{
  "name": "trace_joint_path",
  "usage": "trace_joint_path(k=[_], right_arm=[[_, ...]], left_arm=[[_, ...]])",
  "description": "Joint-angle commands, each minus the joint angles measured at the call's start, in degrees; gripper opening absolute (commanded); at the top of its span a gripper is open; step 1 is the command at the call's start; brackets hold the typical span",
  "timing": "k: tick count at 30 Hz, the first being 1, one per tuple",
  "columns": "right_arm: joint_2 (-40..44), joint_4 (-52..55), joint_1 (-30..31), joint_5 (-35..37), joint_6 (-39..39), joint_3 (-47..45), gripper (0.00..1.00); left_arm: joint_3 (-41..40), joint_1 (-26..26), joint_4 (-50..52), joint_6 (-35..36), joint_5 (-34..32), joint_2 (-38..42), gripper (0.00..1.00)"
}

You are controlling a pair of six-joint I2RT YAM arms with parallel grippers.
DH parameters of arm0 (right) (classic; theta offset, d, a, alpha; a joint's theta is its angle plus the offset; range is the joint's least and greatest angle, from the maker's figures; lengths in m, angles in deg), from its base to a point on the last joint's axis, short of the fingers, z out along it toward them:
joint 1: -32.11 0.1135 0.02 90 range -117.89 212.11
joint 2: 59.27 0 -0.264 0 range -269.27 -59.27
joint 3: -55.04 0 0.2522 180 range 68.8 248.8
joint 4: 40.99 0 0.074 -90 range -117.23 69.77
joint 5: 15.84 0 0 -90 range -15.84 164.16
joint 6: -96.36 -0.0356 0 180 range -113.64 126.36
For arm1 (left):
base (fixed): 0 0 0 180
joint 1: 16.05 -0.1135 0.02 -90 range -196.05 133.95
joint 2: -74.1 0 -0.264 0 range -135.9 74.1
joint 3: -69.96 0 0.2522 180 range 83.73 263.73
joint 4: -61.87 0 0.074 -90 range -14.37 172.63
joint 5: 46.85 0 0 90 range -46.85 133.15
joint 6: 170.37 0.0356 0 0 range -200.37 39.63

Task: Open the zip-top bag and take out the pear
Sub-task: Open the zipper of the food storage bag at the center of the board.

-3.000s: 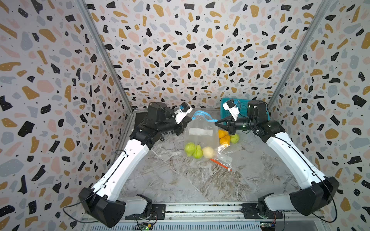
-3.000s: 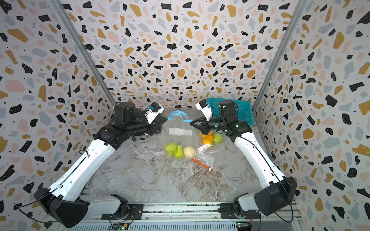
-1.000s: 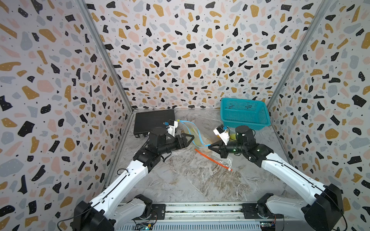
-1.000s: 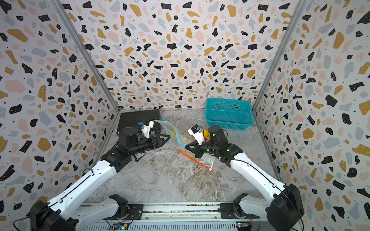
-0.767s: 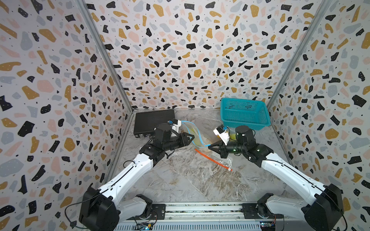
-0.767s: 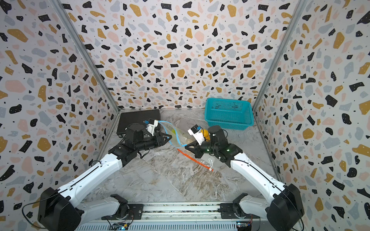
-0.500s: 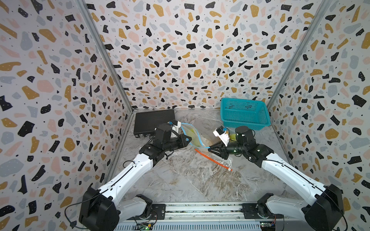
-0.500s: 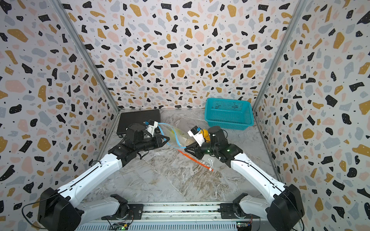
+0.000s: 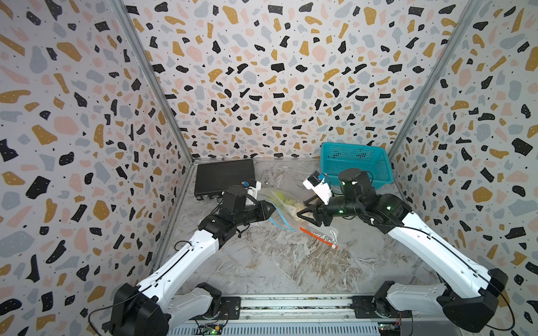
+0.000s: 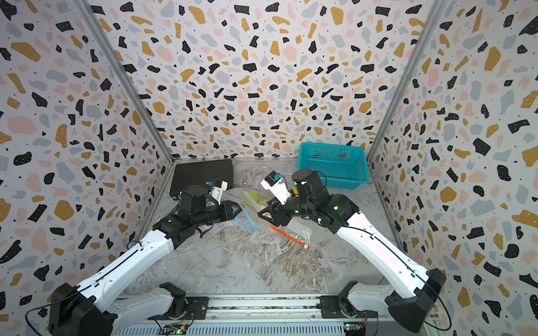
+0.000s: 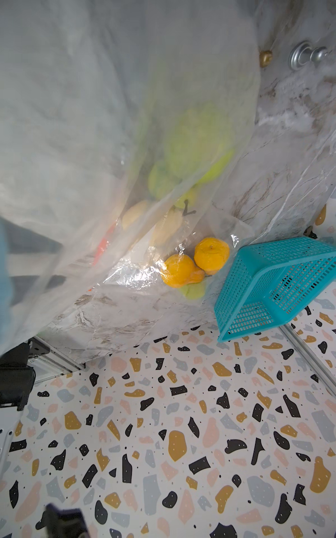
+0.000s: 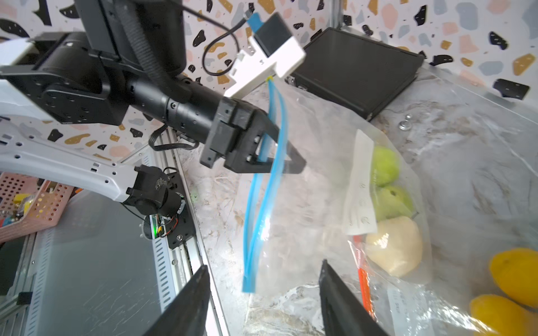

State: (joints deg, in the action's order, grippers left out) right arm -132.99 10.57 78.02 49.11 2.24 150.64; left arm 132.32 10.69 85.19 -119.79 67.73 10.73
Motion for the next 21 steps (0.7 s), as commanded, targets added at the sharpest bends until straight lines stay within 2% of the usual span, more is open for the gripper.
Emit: trace_joint_path(k=[1, 7, 21], right_arm=[[-4.3, 8.8, 2.6, 6.5, 2.4, 3.7, 0.61], [-8.3, 9.8, 5.6, 8.1, 3.1, 5.6, 0.6], [-12.8, 8.2, 7.0, 10.0, 1.8, 9.1, 0.58]], left_arm=[[0.1, 0.2, -0.3, 1.7, 0.5, 1.2, 0.16], [0.4, 0.2, -0.3, 2.1, 0.6, 1.1, 0.16], [0.6, 0.2, -0.9, 2.2, 1.4, 1.1, 0.16]])
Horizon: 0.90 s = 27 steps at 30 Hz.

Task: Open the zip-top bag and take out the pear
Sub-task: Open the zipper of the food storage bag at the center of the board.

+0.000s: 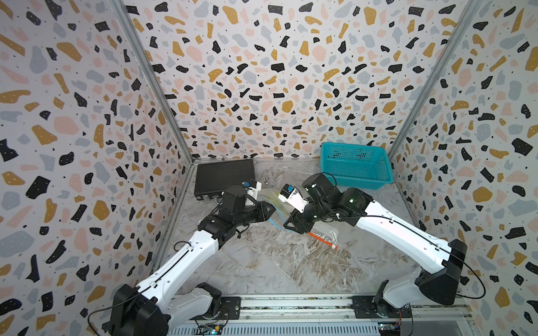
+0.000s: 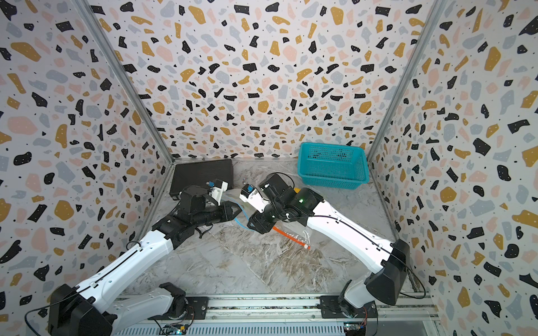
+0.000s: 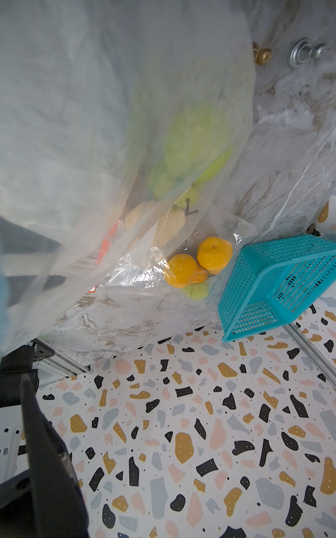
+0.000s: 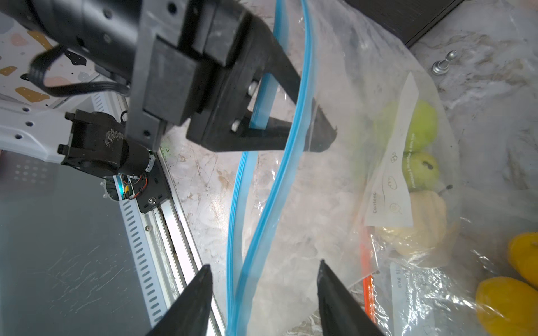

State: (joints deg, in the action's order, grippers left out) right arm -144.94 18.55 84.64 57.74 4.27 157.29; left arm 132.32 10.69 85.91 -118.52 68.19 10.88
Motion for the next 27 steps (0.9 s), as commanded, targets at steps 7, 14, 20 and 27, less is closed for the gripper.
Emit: trace_joint_path(k=[7, 14, 20, 27], right_arm=[[-3.8, -1.0, 1.5, 4.2, -1.1, 4.7, 0.55], [-7.6, 1.1, 3.5, 14.0, -1.1, 8.4, 0.47], [-8.4, -0.3, 3.9, 21.6, -1.4, 8.7, 0.27], [-6.4, -3.5, 4.0, 27.4, -3.8, 6.4, 0.0]], left_arm=[[0.4, 0.2, -1.9, 1.0, 1.5, 1.2, 0.16], [0.1, 0.2, -2.2, 1.0, 2.2, 1.6, 0.16], [-0.8, 0.2, -1.6, 1.4, 2.1, 2.8, 0.16], [-3.3, 0.2, 2.1, 1.9, 1.4, 6.0, 0.16]])
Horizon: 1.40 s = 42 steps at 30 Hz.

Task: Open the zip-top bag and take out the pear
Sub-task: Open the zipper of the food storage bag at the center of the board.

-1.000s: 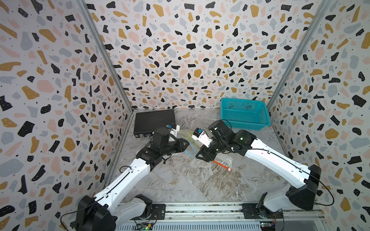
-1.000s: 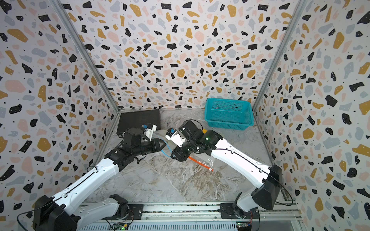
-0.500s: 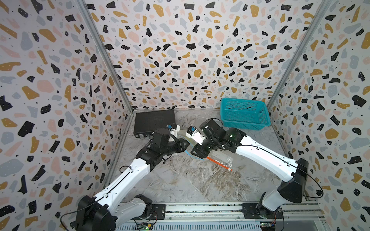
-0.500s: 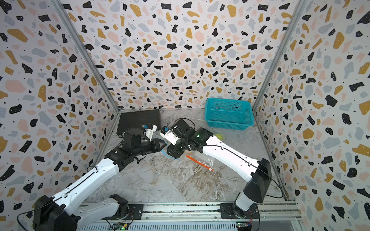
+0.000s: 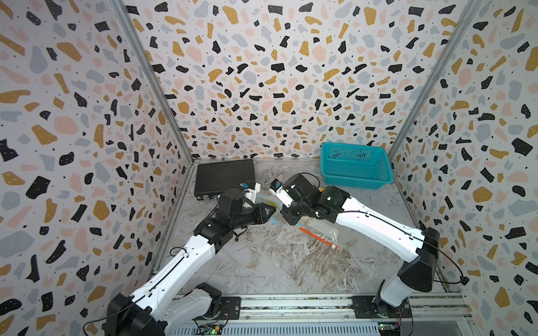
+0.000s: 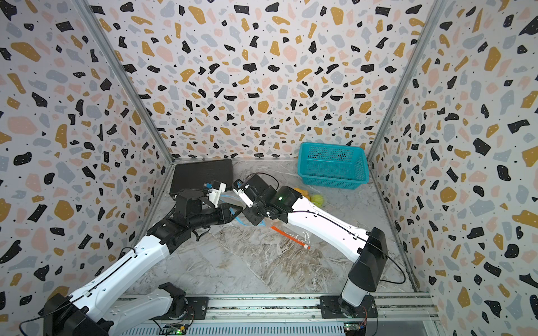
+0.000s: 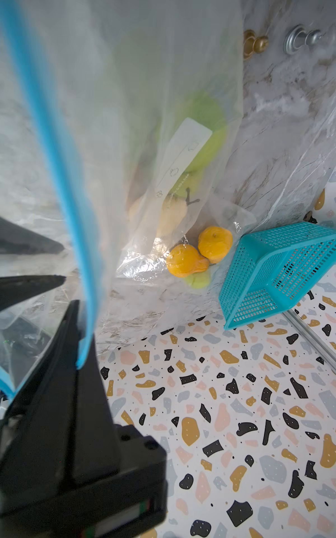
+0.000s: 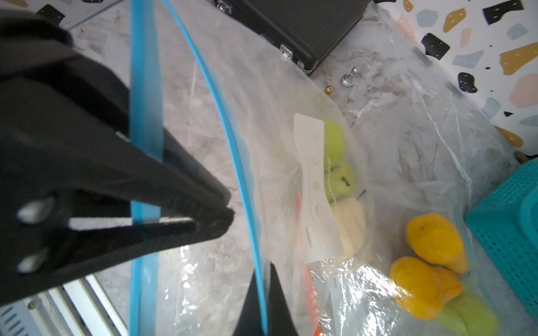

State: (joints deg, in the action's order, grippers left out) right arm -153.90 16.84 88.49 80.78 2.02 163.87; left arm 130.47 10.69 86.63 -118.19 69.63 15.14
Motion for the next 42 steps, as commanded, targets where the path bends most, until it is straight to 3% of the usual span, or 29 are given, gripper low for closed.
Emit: trace_joint_path(k=[1, 15, 23, 27, 32, 36, 39, 42], right_arm=[[3.4, -2.8, 0.1, 4.7, -1.8, -0.9, 0.0], [10.9, -14.9, 1.7, 9.4, -7.1, -11.0, 0.0], [12.8, -19.0, 4.2, 11.5, -9.3, -17.1, 0.0], [12.7, -19.3, 5.2, 11.2, -10.2, -18.1, 0.0], [12.6, -18.9, 6.3, 12.0, -10.3, -18.4, 0.0], [12.8, -18.9, 6.4, 12.3, -10.6, -19.1, 0.0], [13.2, -19.3, 6.5, 12.2, -11.2, -19.5, 0.0], [13.8, -19.5, 6.5, 12.4, -11.8, -20.1, 0.0]], left_arm=[[-2.0, 0.2, 2.5, 1.7, -0.6, 2.4, 0.16], [-14.7, 0.2, 13.6, -5.2, -2.3, 21.2, 0.16], [-17.2, 0.9, 20.6, -9.0, 0.0, 30.9, 0.18], [-14.8, 0.9, 22.8, -10.6, -0.2, 33.9, 0.33], [-3.4, 0.9, 27.8, -9.5, -3.3, 34.9, 0.45], [0.1, 0.9, 23.3, -12.8, -0.6, 33.7, 0.45], [0.4, 0.9, 18.1, -14.8, 1.4, 30.6, 0.32], [-0.7, 0.9, 13.7, -15.6, 2.3, 27.4, 0.29]])
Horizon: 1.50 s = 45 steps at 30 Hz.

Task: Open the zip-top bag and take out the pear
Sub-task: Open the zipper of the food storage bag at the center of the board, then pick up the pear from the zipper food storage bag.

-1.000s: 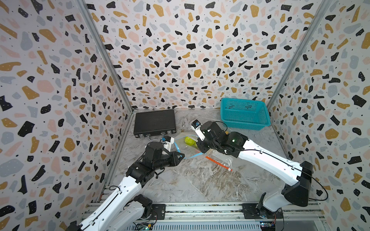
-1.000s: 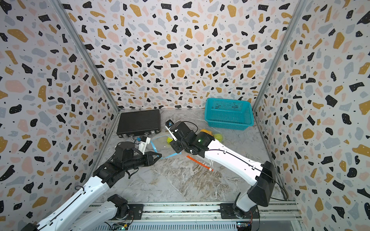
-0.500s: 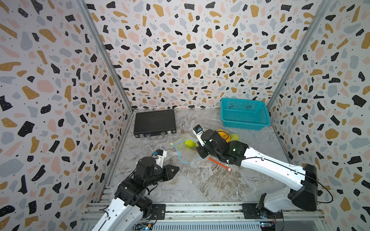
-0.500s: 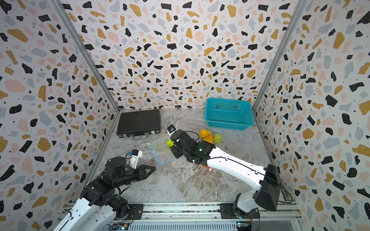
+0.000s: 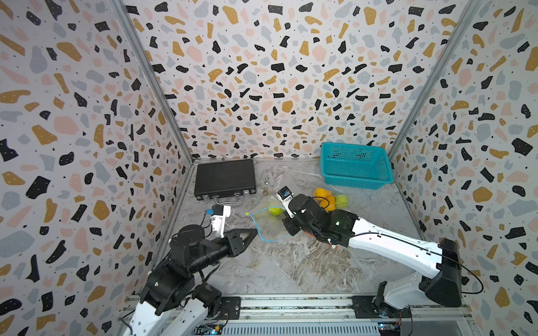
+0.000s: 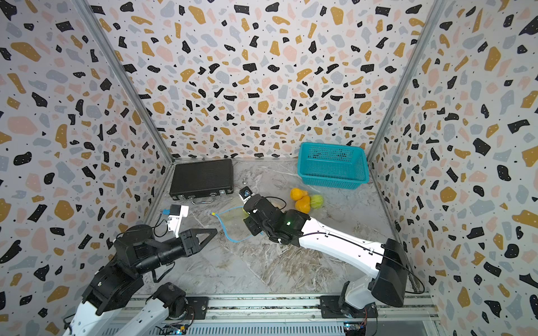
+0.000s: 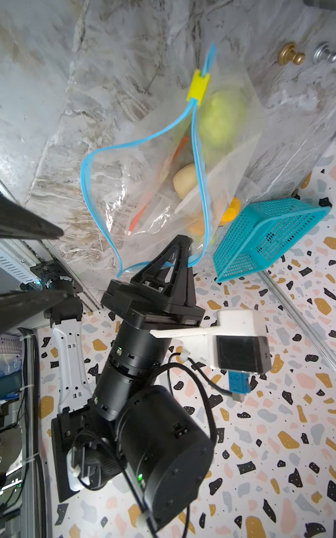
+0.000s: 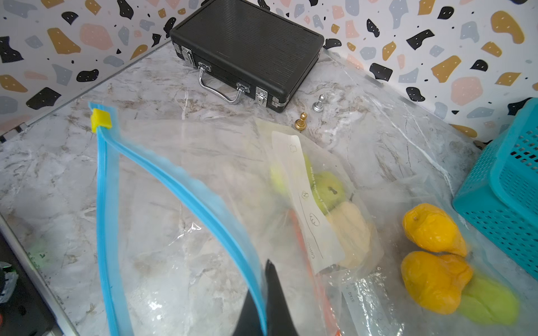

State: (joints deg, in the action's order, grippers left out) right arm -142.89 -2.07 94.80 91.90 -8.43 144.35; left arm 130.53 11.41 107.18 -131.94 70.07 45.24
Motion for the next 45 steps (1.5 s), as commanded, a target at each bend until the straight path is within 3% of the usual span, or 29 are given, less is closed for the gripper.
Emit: trace_joint_path(k=[1, 12, 20, 31, 36, 41, 45], right_arm=[[3.0, -0.7, 0.2, 1.2, -1.5, -0.7, 0.0], [3.7, -1.0, 0.2, 0.9, -2.8, -1.4, 0.0], [5.5, -1.4, 0.5, -1.3, -5.3, -2.0, 0.0], [9.1, -2.7, 5.3, -1.8, -10.3, -5.0, 0.0], [8.4, -2.5, 8.6, 0.8, -11.6, -3.7, 0.0], [6.2, -0.8, 9.4, 5.2, -12.1, -2.8, 0.0], [5.4, -5.7, 10.2, 5.7, -12.1, -5.0, 0.0]], left_arm=[[-1.5, 0.2, -9.4, -2.6, 2.8, -3.8, 0.28], [-4.7, 2.4, -18.2, -3.3, 3.1, -12.0, 0.24], [-7.4, 5.0, -26.4, -3.6, -4.9, -20.6, 0.23], [-8.6, 5.1, -27.9, -0.8, -13.0, -27.3, 0.21], [-8.6, 6.1, -22.4, 1.1, -15.4, -24.9, 0.22], [-9.6, 6.5, -11.3, 0.6, -19.1, -11.8, 0.24], [-11.4, 6.8, -8.9, -3.3, -15.9, -4.8, 0.27]])
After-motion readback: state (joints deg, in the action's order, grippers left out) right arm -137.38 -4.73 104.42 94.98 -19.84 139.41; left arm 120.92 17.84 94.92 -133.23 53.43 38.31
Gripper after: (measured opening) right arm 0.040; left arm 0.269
